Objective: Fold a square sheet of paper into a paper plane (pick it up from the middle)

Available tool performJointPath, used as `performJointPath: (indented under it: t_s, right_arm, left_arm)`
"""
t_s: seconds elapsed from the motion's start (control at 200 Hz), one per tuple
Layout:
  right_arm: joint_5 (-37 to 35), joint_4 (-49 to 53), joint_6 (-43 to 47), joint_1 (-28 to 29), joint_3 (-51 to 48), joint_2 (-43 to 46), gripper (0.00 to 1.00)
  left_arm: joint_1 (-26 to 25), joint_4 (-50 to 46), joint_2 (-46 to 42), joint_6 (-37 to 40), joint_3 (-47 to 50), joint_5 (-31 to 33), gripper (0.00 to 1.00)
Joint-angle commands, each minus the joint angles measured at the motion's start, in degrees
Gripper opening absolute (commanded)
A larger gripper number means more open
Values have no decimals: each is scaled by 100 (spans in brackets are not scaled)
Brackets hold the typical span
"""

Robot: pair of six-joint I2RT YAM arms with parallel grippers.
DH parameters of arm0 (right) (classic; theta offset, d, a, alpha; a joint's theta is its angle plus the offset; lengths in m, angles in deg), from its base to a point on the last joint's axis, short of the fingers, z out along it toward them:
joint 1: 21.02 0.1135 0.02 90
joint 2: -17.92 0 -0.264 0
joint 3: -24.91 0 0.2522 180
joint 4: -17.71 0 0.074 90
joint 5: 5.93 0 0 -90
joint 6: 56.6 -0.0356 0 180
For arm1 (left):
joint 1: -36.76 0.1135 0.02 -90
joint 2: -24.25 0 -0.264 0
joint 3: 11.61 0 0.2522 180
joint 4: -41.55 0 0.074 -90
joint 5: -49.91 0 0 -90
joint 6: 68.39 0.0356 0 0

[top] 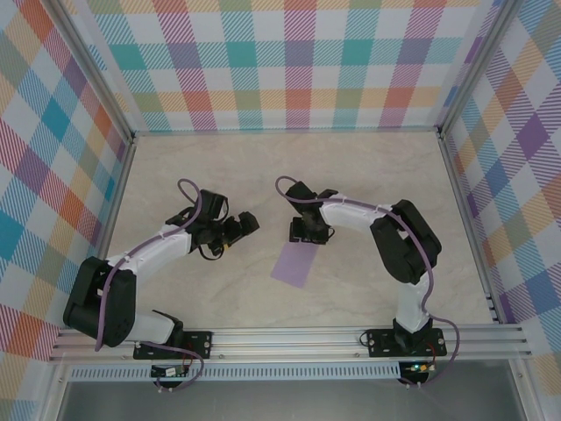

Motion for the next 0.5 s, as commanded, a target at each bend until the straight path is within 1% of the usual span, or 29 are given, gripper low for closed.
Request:
performJointPath:
  t_s: [0.0, 0.065, 0.14, 0.27, 0.355, 0.495]
  right_arm:
    - [870, -766, 1122, 23, -74, -227, 55]
    - [1044, -933, 1321, -41, -165, -39, 54]
    - [1146, -1013, 1356, -128, -251, 263, 54]
    - [913, -979, 1021, -247, -428, 750, 53]
    - [865, -913, 774, -353, -503, 787, 51]
    - [999, -1047, 645, -433, -564, 621, 49]
  left_arm:
    - [52, 356, -18, -154, 183, -385, 100]
    - [-21, 482, 30, -268, 234, -544, 100]
    - [-162, 592, 113, -388, 284, -686, 100]
    - [-401, 840, 204, -644, 444, -821, 98]
    - [-522, 1007, 237, -775, 539, -910, 99]
    - [-764, 948, 251, -846, 573, -810, 98]
